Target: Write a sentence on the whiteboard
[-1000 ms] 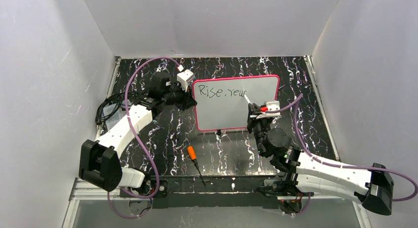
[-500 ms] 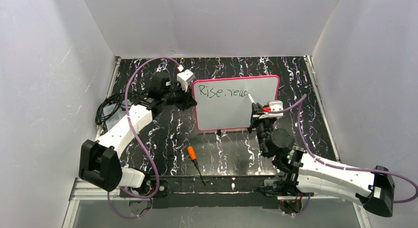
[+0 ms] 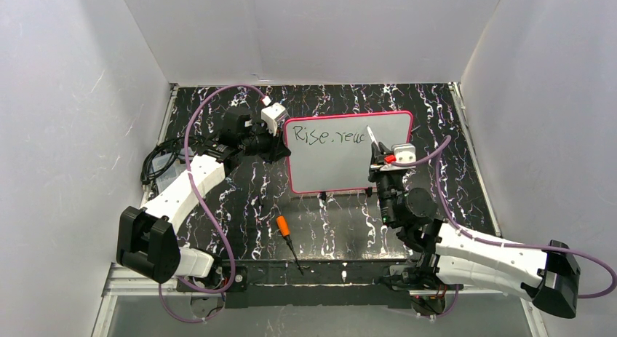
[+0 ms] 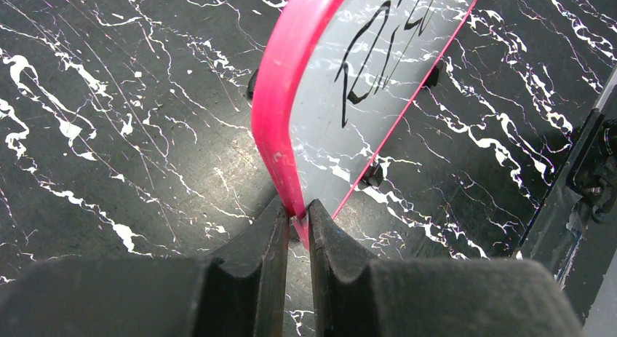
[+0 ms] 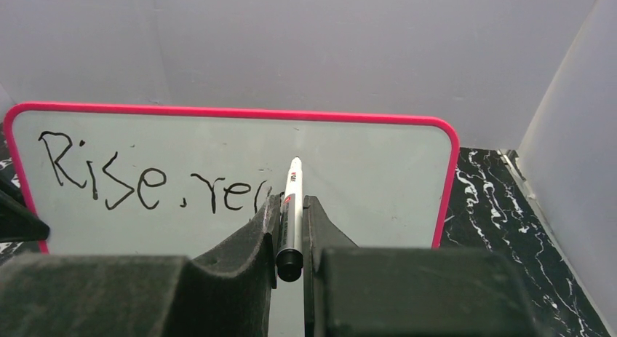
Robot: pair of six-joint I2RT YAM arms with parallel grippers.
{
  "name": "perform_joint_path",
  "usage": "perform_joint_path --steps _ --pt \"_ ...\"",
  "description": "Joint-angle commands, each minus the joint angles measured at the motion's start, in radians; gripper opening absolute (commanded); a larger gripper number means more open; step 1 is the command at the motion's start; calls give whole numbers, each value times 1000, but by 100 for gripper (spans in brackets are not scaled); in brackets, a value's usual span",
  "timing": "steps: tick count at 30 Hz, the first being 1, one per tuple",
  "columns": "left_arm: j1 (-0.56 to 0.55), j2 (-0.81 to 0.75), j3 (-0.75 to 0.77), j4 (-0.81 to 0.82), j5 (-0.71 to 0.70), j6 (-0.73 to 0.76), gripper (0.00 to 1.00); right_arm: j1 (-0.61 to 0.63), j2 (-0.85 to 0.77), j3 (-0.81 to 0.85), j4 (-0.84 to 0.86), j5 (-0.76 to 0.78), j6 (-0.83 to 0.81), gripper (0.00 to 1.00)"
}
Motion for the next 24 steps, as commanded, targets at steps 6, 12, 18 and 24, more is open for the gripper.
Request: perform_joint_path --steps 6,12,18,24 --pt "-9 -9 0 -31 14 2 0 -11 -38 9 -18 28 62 1" --pt "-9 -8 0 -31 15 3 0 -11 -49 -7 -123 38 150 1" --pt "-9 -9 0 -31 15 2 0 -11 -57 -18 -209 45 229 1" --pt "-10 -13 0 -30 17 1 0 -11 -66 -30 -272 44 299 1"
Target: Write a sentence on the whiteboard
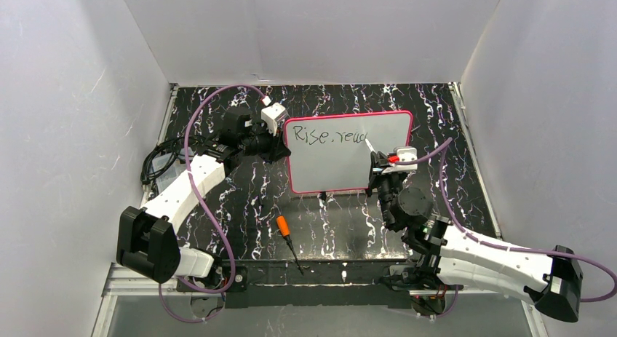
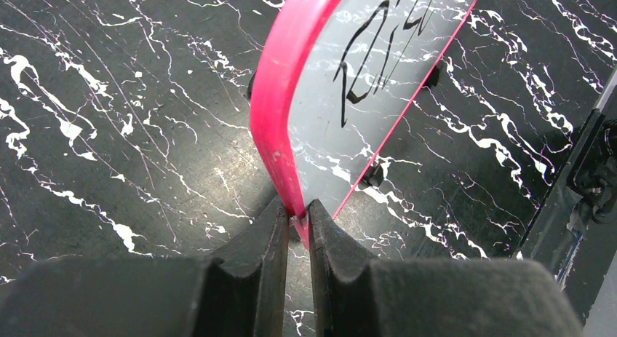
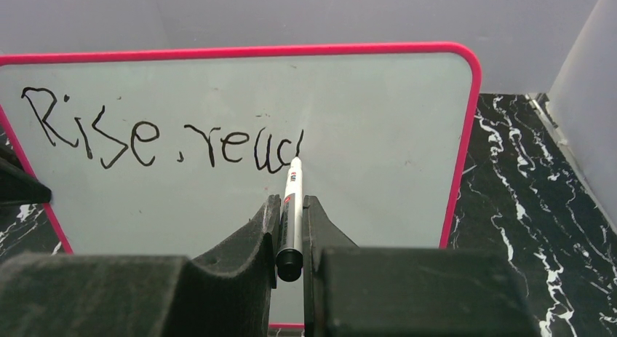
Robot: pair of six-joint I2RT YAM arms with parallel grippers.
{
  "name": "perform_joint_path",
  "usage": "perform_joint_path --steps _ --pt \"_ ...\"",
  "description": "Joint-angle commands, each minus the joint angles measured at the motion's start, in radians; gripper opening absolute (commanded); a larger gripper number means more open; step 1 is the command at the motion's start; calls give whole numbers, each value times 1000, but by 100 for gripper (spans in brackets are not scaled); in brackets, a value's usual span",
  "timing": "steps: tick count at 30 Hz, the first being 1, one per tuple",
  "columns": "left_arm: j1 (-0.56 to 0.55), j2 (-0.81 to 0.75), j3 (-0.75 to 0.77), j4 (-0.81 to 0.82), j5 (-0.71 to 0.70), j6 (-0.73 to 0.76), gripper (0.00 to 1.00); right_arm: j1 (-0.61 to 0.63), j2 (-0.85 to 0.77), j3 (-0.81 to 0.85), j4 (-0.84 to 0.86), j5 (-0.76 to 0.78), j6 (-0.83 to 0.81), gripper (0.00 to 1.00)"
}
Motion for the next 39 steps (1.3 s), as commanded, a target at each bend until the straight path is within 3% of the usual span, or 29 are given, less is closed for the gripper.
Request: perform_joint_path --steps 1,13,31,39 --pt "-9 -13 -1 -31 16 2 0 -1 -16 -20 -45 23 75 1" --pt "-9 -18 0 -30 16 2 0 -1 0 -12 -72 19 118 1" --pt "-8 -16 -1 -30 15 2 0 -1 16 10 163 22 -82 1" --pt "-8 -17 -1 -30 15 3 0 -1 7 1 159 58 -96 1"
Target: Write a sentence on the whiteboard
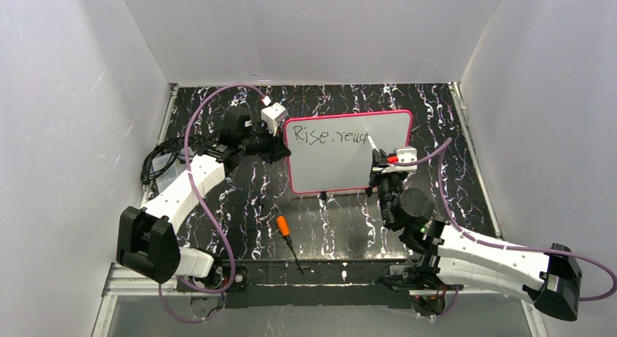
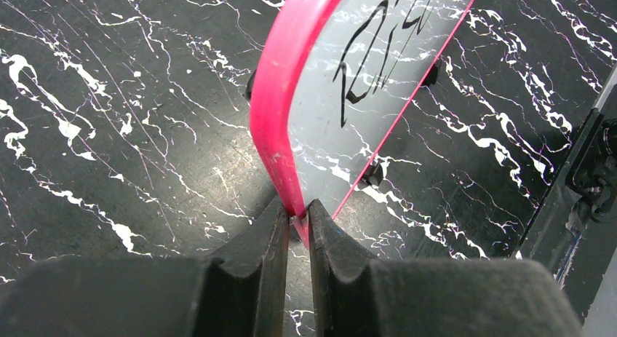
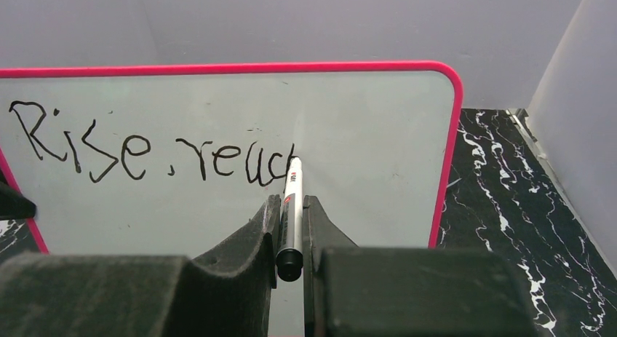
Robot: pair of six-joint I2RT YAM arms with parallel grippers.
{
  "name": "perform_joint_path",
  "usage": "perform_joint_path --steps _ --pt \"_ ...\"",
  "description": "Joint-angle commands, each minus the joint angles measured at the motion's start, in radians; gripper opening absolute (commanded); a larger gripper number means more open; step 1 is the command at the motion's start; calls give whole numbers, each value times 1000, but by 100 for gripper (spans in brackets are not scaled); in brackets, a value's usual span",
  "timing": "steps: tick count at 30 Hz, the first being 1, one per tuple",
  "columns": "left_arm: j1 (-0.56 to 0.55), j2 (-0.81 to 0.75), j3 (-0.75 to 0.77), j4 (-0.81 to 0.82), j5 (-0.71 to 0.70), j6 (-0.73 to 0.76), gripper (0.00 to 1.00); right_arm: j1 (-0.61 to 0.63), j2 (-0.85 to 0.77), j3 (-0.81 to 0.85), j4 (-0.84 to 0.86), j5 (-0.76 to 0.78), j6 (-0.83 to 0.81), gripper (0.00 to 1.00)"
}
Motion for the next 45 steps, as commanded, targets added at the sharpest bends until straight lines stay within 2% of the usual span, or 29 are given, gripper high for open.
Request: perform_joint_path --steps 1,31,36,41,45 --pt "-9 -17 0 -30 15 2 0 -1 -14 14 55 48 -17 1" --pt "-8 -23 3 -38 -9 2 0 -1 -77 -14 -191 49 181 1" --pt "-8 -21 3 -37 -11 3 0 -1 -140 -1 -197 55 162 1" --pt "-8 -20 3 -37 3 3 0 -6 -161 10 -120 83 18 1" --pt "-8 -21 1 -34 9 2 0 -48 -151 21 -66 41 -28 1"
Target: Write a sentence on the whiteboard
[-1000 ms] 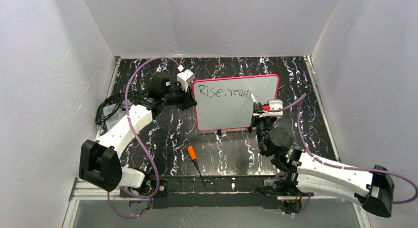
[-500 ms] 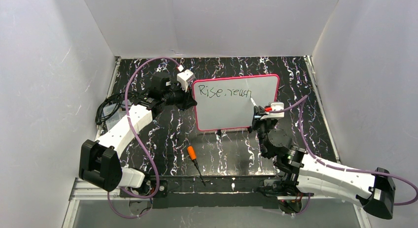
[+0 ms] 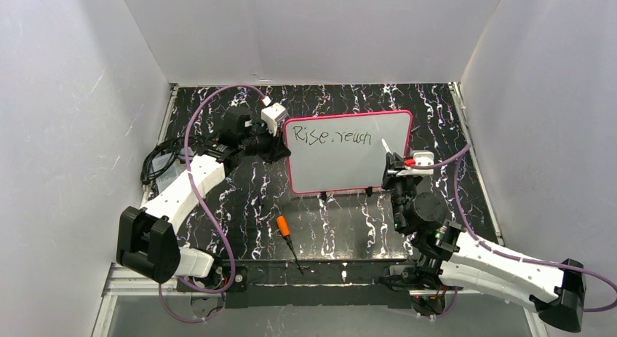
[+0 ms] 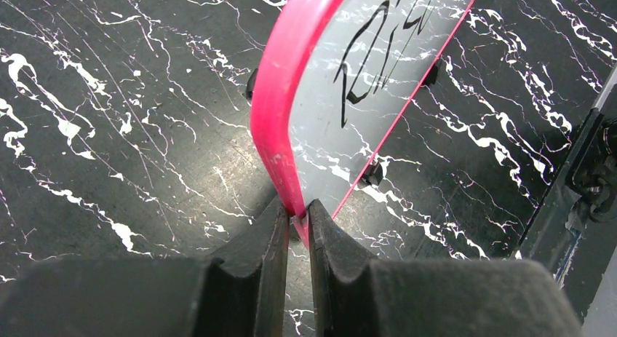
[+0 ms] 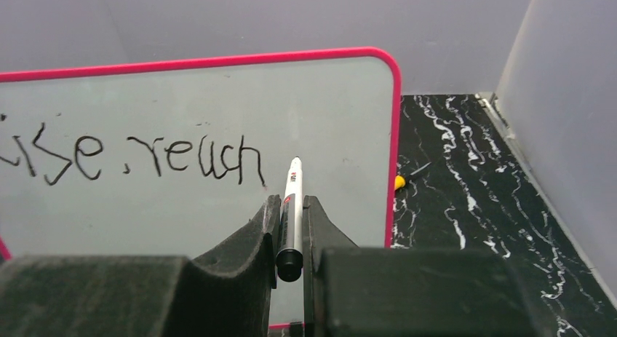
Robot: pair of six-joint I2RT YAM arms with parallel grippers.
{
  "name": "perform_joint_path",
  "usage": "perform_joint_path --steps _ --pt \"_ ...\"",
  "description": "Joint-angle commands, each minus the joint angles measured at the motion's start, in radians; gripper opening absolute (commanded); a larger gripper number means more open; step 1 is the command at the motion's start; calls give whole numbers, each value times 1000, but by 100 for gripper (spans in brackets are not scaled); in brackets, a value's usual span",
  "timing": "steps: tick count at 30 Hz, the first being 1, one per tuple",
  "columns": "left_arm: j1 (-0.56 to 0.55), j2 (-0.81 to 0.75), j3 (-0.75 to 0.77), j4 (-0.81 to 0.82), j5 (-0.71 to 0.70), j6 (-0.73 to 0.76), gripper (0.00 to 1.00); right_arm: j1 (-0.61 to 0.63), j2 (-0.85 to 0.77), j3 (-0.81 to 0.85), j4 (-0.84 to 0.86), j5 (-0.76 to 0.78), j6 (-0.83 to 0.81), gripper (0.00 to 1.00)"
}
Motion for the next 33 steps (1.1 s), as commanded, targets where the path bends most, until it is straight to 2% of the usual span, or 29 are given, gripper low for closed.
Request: perform_joint_path --steps 1,10,16,20,33 --pt "-9 -20 2 -31 11 3 0 -54 6 45 111 -24 -80 1" --pt "-8 -22 0 -31 11 3 0 -208 52 85 122 -172 -37 1" --pt "-9 -19 2 -31 12 2 0 -231 83 113 138 -238 -39 1" --pt "-8 -19 2 -31 12 3 0 -231 84 112 93 -265 2 1" --pt "-9 -21 3 -29 14 2 0 -231 32 16 -139 -184 241 1"
